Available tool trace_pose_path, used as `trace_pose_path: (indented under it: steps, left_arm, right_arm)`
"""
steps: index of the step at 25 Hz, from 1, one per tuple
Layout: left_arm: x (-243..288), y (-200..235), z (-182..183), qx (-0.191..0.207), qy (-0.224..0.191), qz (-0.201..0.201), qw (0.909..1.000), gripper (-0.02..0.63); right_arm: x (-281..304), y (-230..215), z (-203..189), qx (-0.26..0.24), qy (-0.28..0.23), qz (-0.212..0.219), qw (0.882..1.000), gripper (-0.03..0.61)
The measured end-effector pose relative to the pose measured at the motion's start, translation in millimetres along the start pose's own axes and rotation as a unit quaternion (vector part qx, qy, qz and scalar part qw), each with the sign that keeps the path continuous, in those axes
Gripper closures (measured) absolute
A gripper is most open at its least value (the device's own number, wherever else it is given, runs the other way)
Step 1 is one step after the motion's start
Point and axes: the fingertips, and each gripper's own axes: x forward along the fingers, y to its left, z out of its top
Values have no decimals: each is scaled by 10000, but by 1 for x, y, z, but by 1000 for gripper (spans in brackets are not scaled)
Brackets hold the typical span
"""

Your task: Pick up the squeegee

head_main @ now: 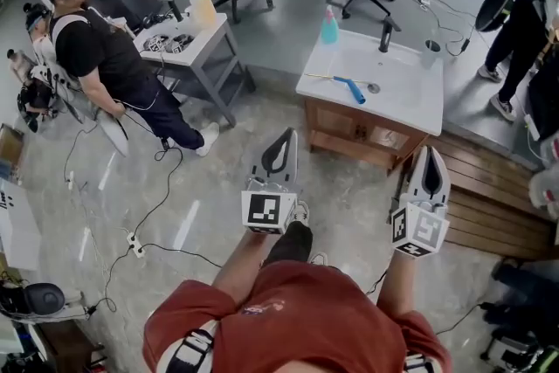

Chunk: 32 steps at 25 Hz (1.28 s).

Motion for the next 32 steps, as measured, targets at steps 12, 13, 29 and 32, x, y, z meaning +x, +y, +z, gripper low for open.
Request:
trace_pose_path:
  steps: [12, 13, 29, 32]
  left_arm:
    - [100, 85, -19, -58, -129, -123, 9998, 596]
    - [110, 97, -23, -35, -114, -122, 9999, 595]
    - [225, 269, -88, -130, 108, 6, 9999, 596]
    - [235, 285, -87, -252, -24, 36, 9997, 595]
  right_arm:
    - [129, 52, 3, -293, -77, 82, 9995, 571]
    - [144, 60, 1, -299, -68, 99, 9995, 571]
    - [326, 173, -40, -582, 230, 193, 9979, 571]
    - [339, 184, -41, -653, 230, 192, 9974, 571]
